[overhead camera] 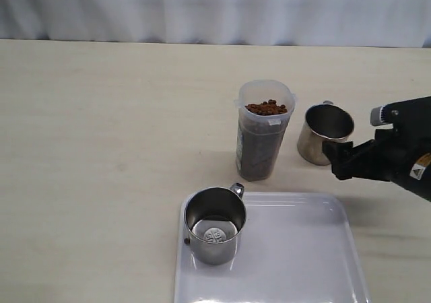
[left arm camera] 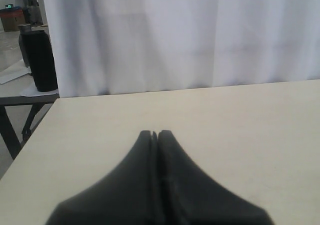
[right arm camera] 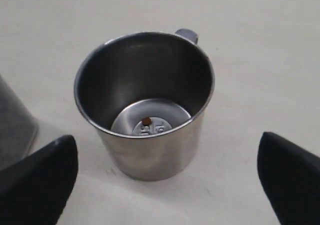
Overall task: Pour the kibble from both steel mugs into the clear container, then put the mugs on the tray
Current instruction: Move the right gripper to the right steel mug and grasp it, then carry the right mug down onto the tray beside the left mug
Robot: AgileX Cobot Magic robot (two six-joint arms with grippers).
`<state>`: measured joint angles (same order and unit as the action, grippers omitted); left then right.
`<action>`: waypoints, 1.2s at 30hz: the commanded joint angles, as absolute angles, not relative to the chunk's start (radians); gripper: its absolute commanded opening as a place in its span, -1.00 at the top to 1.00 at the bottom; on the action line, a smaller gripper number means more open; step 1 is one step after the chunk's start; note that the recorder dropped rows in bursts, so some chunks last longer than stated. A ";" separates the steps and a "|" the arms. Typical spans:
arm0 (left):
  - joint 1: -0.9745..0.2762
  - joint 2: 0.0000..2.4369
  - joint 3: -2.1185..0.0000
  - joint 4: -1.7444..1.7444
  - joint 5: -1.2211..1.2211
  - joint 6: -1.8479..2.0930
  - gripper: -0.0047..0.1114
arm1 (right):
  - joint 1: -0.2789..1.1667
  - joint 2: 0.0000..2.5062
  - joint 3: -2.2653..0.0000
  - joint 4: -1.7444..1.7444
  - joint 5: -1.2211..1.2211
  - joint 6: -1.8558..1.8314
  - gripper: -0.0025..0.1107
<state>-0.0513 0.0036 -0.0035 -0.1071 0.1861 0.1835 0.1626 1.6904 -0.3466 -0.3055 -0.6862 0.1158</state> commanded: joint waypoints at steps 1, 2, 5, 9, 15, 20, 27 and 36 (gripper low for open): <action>-0.059 0.000 0.000 -0.114 0.177 0.182 0.92 | 0.165 1.784 -0.418 -0.303 -0.694 0.111 -0.98; -0.059 0.000 0.000 -0.114 0.177 0.182 0.92 | 0.165 1.803 -0.433 -0.305 -0.703 0.110 -0.98; -0.059 0.000 0.000 -0.114 0.184 0.181 0.92 | 0.165 1.855 -0.471 -0.308 -0.722 0.117 -0.98; -0.059 0.000 0.000 -0.114 0.182 0.181 0.92 | 0.165 1.917 -0.511 -0.327 -0.768 0.117 -0.98; -0.059 0.000 0.000 -0.114 0.182 0.181 0.92 | 0.165 2.011 -0.582 -0.437 -0.780 0.140 -0.98; -0.059 0.000 0.000 -0.114 0.182 0.181 0.92 | 0.165 2.020 -0.592 -0.435 -0.780 0.162 -0.51; -0.059 0.000 0.000 -0.114 0.182 0.181 0.92 | 0.165 1.921 -0.536 -0.435 -0.776 0.218 0.88; -0.059 0.000 0.000 -0.114 0.182 0.181 0.92 | 0.165 1.794 -0.384 -0.517 -0.790 0.218 0.88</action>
